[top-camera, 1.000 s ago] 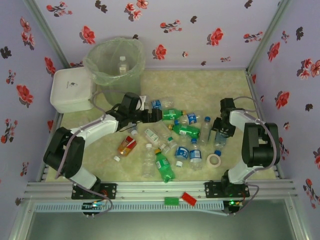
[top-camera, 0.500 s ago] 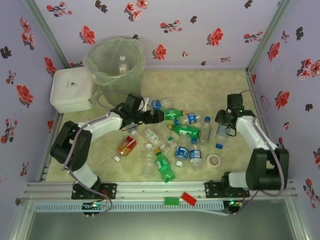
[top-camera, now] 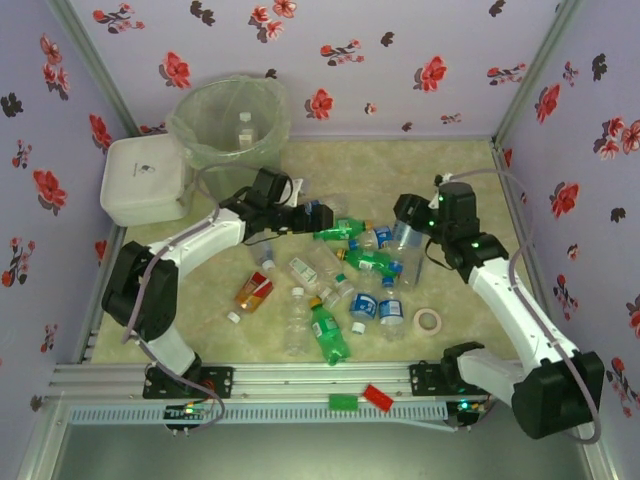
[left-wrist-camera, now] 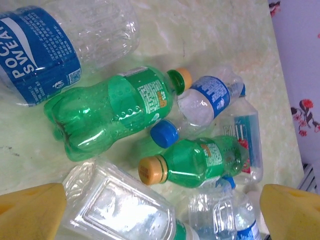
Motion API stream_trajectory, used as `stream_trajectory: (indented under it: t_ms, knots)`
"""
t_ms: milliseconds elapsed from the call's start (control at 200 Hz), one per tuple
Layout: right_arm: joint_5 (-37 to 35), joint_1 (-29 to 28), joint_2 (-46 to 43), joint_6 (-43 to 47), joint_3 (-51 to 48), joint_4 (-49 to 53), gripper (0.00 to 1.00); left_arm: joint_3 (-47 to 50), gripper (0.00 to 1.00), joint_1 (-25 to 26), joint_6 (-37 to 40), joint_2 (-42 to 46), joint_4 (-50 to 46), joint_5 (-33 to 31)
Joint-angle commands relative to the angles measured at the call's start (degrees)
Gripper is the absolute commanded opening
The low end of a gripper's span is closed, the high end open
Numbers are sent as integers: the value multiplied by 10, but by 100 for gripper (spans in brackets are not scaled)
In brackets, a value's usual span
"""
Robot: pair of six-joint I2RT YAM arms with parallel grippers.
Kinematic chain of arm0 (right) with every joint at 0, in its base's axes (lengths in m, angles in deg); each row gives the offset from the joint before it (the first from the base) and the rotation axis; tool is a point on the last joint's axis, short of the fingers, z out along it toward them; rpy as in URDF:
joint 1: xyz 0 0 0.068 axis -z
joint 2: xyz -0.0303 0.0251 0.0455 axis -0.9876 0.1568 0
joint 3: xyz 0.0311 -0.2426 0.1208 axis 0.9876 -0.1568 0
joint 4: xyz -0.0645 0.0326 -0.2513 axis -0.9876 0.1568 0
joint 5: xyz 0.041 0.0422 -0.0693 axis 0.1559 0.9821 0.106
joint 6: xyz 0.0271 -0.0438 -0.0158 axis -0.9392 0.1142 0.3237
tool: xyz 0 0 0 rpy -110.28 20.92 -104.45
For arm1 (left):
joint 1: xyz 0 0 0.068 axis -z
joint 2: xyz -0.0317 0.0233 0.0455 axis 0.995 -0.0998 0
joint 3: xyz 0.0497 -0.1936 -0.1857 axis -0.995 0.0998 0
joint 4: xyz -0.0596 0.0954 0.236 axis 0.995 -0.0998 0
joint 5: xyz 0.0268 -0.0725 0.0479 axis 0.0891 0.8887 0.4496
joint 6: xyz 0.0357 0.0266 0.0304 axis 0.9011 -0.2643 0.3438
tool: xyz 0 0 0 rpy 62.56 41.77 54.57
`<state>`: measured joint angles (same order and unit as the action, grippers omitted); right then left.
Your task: Put the plastic bottles in the bin
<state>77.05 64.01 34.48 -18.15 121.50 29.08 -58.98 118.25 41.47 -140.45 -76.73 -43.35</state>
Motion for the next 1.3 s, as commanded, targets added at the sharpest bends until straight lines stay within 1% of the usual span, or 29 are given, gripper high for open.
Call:
stream_trajectory:
  t_ms: [0,80,155,255,320,430,490,545,715,905,1075,1195,1295]
  knots:
    - [18,-36,15,-44,19,-66,38,-39,100,-7,51,-3,-100,-25]
    - [7,-60,29,-44,35,-78,38,-43,100,-20,65,11,-111,-27]
    - [10,-72,48,-48,50,-88,38,-33,100,-22,77,42,-95,-28]
    - [17,-86,77,-64,65,-121,38,-8,100,-22,72,91,-56,-29]
    - [23,-94,96,-75,72,-144,38,22,100,-22,58,127,-12,-28]
    - [45,-103,125,-98,86,-179,37,92,100,-17,15,189,100,-19]
    - [53,-111,135,-104,95,-189,37,121,100,-5,3,212,152,-15]
    - [55,-118,145,-110,106,-189,36,131,100,11,1,224,175,-16]
    - [68,-145,165,-118,137,-174,36,126,100,66,17,208,202,-45]
    - [83,-158,169,-120,139,-173,37,96,100,102,45,164,199,-54]
    - [89,-165,169,-123,136,-173,36,77,95,111,54,136,183,-68]
    - [86,-170,167,-122,133,-172,37,81,92,115,62,136,180,-97]
    - [83,-173,169,-121,134,-169,39,83,87,116,65,135,186,-106]
